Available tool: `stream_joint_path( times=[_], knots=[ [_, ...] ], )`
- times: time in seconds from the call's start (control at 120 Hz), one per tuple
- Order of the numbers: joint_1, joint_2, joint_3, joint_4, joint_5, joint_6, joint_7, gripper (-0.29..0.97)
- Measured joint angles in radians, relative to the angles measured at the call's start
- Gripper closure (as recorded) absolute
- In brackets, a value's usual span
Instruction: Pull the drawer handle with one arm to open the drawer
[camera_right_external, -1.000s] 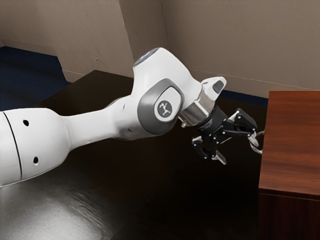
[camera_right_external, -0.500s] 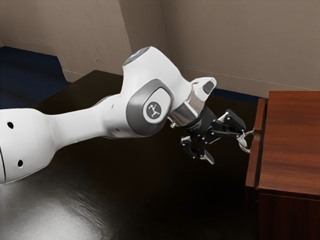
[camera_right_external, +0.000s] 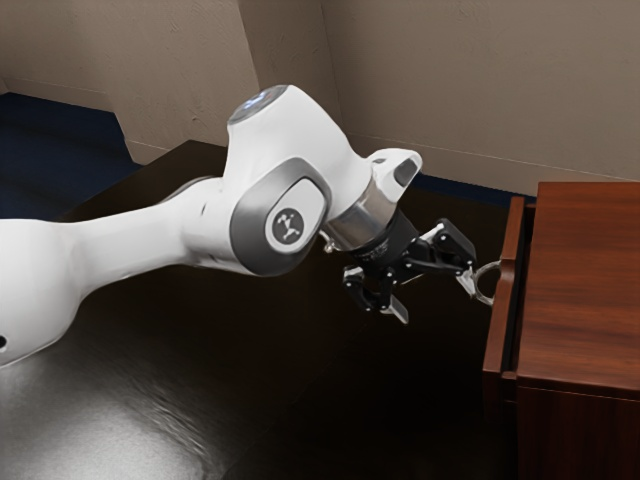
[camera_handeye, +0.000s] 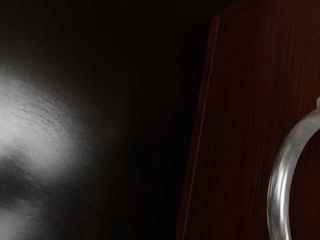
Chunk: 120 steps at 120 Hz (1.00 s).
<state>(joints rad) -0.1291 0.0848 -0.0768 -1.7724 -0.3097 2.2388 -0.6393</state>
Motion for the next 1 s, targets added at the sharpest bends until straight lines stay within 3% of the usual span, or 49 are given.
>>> stream_joint_path(
  times=[0.45,1.0],
  knots=[
    [-0.003,0.074,-0.005,0.031,-0.001,0.047,-0.018,0.00],
    [0.012,-0.012,0.032,-0.048,0.001,0.009,-0.028,0.00]
  ],
)
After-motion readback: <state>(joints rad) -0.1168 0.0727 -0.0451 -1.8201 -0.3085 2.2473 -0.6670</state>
